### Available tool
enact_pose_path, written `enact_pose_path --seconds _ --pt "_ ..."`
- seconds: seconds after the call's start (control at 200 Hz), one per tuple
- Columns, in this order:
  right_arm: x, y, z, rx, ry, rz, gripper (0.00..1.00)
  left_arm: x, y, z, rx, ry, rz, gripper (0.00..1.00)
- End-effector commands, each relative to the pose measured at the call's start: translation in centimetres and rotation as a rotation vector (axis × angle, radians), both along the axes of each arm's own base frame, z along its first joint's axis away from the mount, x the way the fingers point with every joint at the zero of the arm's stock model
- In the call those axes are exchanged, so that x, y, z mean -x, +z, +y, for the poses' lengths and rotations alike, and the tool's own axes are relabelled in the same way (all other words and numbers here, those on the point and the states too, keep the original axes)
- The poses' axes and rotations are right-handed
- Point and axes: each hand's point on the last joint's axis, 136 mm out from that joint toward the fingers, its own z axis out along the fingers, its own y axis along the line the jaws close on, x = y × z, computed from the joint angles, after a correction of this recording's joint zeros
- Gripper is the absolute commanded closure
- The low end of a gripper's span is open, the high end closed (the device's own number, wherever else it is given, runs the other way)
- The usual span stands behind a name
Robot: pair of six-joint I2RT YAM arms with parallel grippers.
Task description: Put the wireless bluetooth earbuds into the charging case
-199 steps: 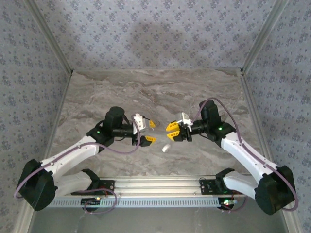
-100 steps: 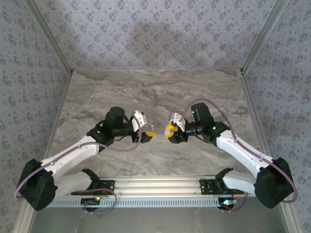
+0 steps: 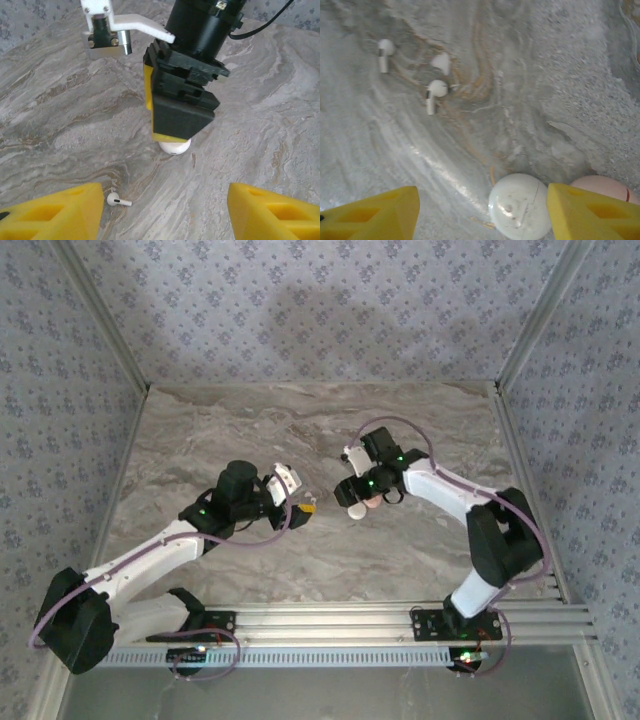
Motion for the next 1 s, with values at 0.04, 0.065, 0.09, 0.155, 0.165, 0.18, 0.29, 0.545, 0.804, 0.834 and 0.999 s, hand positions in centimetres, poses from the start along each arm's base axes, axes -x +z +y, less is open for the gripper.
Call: enact_pose_path --seconds 0.04,0.065,0.09,0.155,0.165,0.18,0.29,0.545,0.804,0.834,0.999 --pt "1.3 -2.2 -1.6 0.156 -0.104 0.149 0.31 -0.5 1.1 0.8 0.003 0.047 -0.015 0.34" --pt "0.9 -2.1 -1.4 0.165 -0.106 0.144 0.3 -0.5 1.2 0.8 0.003 0.047 -0.015 0.34" --pt "0.9 -2.4 -1.5 0.182 -0.11 0.149 0.3 -0.5 1.1 0.9 0.003 0.05 -0.014 0.34" --pt "0.6 -3.2 -1.9 0.231 -0.122 0.149 0.29 -0.6 1.0 0.9 0.001 0.052 -0.012 0.34" --pt "0.5 -3.2 -1.9 0.234 -0.124 0.149 0.28 -0.6 1.0 0.9 0.001 0.052 -0.012 0.34" --pt "0.5 -3.4 -2.0 0.245 -0.126 0.153 0.28 -0.7 1.1 0.9 0.001 0.054 -0.013 0.34" --pt "0.2 -4.2 -2.1 0.278 -0.126 0.169 0.27 -0.8 0.8 0.8 -0.009 0.053 -0.002 0.34" --pt "1.1 -5.4 -1.9 0.341 -0.095 0.209 0.28 -1.0 0.5 0.9 -0.021 0.057 0.004 0.34" --pt "2.0 -6.7 -2.1 0.413 -0.058 0.23 0.32 -0.9 0.2 0.9 -0.029 0.058 0.017 0.34" --pt "2.1 -6.9 -2.1 0.421 -0.055 0.232 0.32 -0.9 0.2 0.9 -0.03 0.058 0.019 0.34" --pt "2.6 -7.2 -2.4 0.456 -0.046 0.225 0.41 -0.9 0.2 1.0 -0.03 0.063 0.02 0.34"
